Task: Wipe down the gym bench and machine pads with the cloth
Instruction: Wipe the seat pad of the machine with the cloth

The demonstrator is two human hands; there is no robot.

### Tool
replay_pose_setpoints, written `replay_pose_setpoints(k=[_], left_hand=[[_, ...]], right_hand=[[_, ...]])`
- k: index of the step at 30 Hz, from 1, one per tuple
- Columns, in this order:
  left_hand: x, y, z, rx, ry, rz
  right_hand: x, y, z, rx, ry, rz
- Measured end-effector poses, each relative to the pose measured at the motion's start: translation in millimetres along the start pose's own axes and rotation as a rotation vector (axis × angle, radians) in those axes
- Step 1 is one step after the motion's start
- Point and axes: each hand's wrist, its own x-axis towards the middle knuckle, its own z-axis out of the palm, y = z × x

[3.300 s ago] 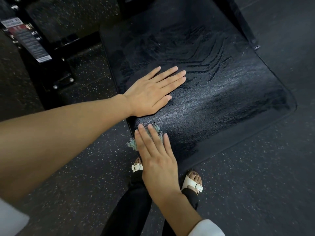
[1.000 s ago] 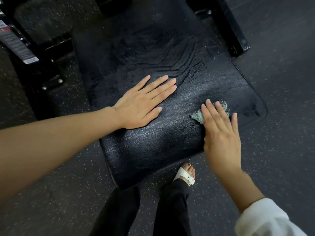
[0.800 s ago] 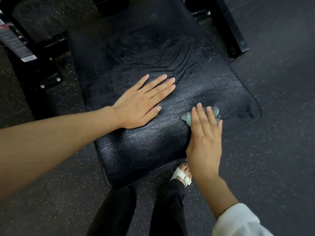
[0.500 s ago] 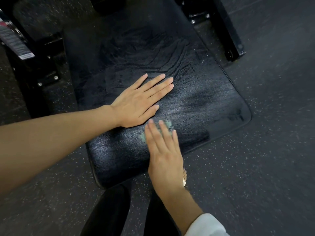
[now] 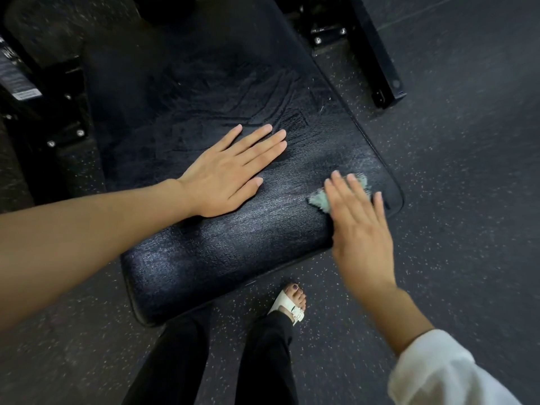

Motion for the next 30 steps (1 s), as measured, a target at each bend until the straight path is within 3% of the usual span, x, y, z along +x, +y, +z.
replay_pose_setpoints(k=[7,14,19,26,30], left_hand=[[5,5,-1,-0.002,0.014,-0.023],[8,8,-3,-0.017,0.01,-0.032],[9,10,-4,-0.02,0.001,-0.045],[9,10,-4,-0.016,-0.009,-0.061],[10,9,-3,-0.022,-0.008,-0.067]], right_hand=[[2,-13,6,0.059,0.097,0.134],[-16,-53,22,0.066,0.02,-0.074],[-10,-21,10,0.064,-0.011,-0.16],[16,64,-15,0.042,0.009,0.012],[19,74,-14,0.13,0.057,0.016]])
